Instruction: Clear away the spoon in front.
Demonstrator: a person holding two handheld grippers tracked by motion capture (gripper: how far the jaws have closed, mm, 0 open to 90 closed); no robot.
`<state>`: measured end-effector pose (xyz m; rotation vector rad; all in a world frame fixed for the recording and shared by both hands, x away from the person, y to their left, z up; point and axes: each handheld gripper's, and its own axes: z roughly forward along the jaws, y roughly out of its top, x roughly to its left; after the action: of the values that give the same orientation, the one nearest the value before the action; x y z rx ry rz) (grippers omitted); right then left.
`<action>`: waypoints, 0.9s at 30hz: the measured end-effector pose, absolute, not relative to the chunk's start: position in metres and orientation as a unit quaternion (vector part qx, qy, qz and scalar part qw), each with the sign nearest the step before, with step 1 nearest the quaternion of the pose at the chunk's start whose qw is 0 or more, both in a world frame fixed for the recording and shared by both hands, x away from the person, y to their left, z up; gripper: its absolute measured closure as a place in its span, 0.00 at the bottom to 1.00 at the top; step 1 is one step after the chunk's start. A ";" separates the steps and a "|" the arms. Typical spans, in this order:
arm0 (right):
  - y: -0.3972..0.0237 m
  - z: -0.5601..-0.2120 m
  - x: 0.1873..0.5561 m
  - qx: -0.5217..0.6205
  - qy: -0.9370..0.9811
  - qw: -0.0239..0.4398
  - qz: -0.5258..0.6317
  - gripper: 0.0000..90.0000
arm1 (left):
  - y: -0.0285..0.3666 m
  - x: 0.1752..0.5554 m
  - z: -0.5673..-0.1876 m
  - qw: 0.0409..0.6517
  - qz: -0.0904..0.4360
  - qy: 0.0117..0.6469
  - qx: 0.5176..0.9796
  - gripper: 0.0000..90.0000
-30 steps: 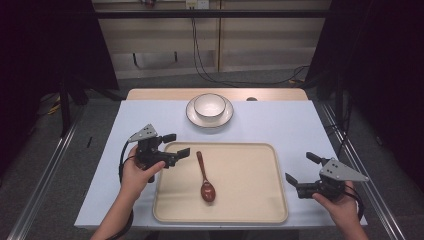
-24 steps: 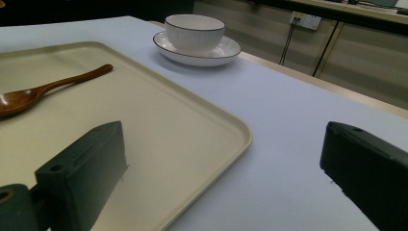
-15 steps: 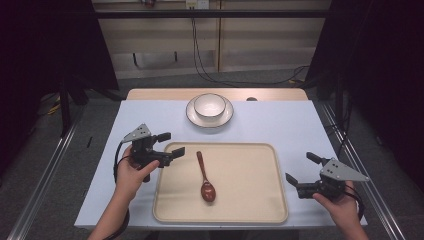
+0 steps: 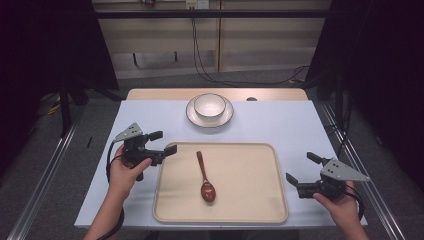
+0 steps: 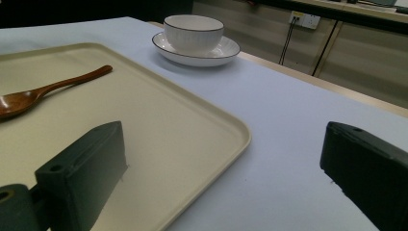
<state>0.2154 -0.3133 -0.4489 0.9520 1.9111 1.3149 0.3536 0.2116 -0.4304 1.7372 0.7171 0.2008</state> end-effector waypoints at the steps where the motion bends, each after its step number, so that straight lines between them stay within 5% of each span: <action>1: -0.313 -0.449 0.215 0.361 0.724 0.312 0.498 0.02 | 0.214 0.354 -0.431 0.586 0.086 0.307 0.745 0.10; 27: -0.313 -0.449 0.216 0.361 0.726 0.310 0.497 0.02 | 0.243 0.361 -0.441 0.579 0.103 0.317 0.744 0.09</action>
<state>0.2156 -0.3134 -0.4489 0.9524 1.9161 1.3130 0.3609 0.2425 -0.4409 1.7409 0.7420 0.2403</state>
